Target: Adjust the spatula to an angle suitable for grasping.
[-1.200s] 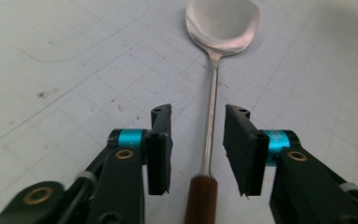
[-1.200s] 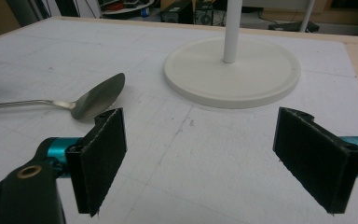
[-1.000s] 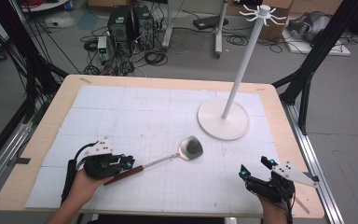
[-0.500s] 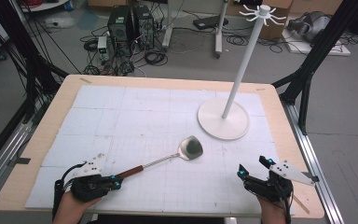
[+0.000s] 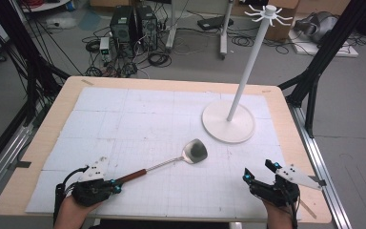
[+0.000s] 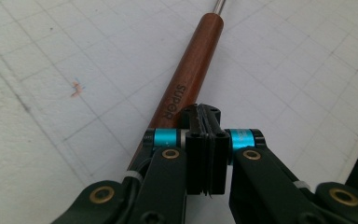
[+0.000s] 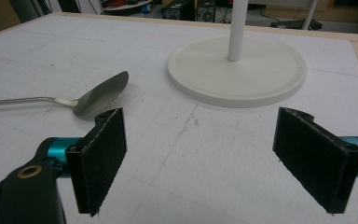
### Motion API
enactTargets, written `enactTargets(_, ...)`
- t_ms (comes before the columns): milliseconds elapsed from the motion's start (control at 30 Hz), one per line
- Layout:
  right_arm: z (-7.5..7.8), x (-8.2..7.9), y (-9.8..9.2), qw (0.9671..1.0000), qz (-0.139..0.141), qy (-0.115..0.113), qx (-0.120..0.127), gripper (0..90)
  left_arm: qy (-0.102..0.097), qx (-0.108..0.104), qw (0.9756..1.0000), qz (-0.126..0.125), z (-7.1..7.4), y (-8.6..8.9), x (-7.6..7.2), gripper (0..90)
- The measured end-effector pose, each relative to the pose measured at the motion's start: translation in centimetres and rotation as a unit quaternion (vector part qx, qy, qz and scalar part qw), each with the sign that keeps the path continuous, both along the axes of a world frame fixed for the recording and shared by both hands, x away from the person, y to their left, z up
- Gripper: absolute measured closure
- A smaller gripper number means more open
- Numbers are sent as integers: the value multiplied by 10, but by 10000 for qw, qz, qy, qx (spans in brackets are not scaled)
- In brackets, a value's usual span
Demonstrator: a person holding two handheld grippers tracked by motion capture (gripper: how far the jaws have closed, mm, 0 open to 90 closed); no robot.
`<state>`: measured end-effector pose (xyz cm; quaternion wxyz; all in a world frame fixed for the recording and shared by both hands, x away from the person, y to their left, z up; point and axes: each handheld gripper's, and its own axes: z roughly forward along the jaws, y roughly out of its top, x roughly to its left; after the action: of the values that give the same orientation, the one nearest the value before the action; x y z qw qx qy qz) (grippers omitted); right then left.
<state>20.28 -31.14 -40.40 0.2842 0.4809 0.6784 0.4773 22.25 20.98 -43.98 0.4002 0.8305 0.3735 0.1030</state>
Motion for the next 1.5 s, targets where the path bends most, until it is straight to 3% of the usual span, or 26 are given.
enactTargets(167,0,0,1,10000,-1,32,15,163,-30,139,9997,178,2,3,4,883)
enactTargets(400,0,0,1,10000,15,16,6,163,18,319,9972,672,2,15,18,864)
enactTargets(600,-1,1,2,10000,23,32,-14,163,63,127,9940,1082,0,19,36,854)
enactTargets(800,-1,1,2,10000,22,51,1,163,24,11,9890,1476,-1,21,52,848)
enactTargets(1000,-1,2,2,10000,29,59,-4,163,18,66,9865,1634,-1,19,73,850)
enactTargets(1233,-2,3,3,10000,43,71,-21,163,8,195,9856,1680,2,14,96,849)
enactTargets(1400,-2,3,2,9999,35,103,5,165,65,-75,9833,1817,1,12,106,851)
enactTargets(1500,-3,3,2,9999,37,112,0,165,75,29,9829,1841,2,9,112,852)
